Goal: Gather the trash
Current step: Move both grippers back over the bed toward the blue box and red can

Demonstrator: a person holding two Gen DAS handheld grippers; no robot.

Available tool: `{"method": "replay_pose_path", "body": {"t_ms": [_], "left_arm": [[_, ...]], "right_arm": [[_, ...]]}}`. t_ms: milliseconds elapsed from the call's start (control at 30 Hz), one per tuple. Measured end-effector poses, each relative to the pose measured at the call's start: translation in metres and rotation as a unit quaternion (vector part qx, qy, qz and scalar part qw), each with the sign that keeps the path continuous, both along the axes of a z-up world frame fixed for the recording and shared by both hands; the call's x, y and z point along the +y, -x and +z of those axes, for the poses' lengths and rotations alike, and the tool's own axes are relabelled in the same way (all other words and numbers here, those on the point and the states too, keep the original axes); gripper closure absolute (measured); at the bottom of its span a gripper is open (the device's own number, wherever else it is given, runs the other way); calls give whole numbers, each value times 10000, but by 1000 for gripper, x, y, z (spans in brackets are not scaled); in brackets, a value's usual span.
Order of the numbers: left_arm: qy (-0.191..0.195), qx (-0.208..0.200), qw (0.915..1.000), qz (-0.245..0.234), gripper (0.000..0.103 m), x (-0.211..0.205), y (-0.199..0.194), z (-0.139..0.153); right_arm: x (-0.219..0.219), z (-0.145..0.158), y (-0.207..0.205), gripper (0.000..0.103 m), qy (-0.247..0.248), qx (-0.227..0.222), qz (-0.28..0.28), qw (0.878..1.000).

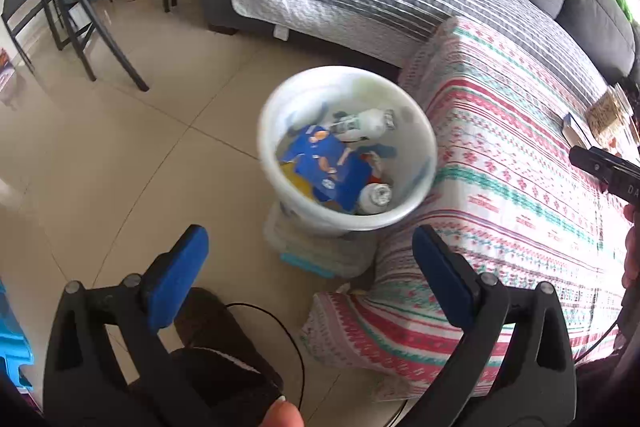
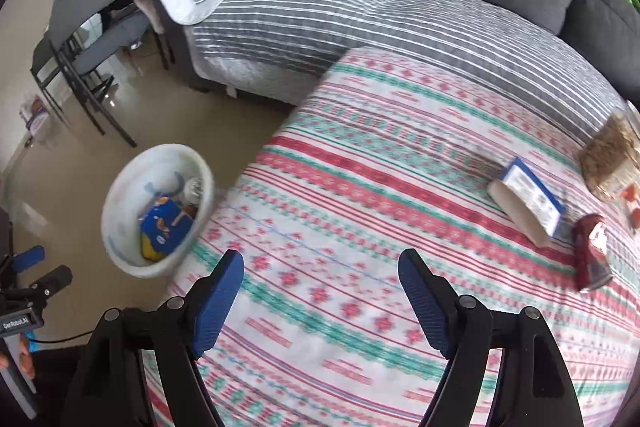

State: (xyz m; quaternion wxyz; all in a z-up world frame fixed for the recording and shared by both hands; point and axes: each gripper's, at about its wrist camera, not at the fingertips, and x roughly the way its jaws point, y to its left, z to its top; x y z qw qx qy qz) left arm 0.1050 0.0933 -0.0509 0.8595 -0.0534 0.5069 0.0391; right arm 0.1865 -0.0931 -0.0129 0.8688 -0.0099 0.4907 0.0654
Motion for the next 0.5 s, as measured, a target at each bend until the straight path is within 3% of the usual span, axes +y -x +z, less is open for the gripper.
{"method": "replay_pose_path", "body": {"t_ms": [500], "left_arm": [[-64,163,9980,-615,2,-95,-19,-10]], "right_arm": [[-132,-5,41,17,250,83,-843,9961]]}}
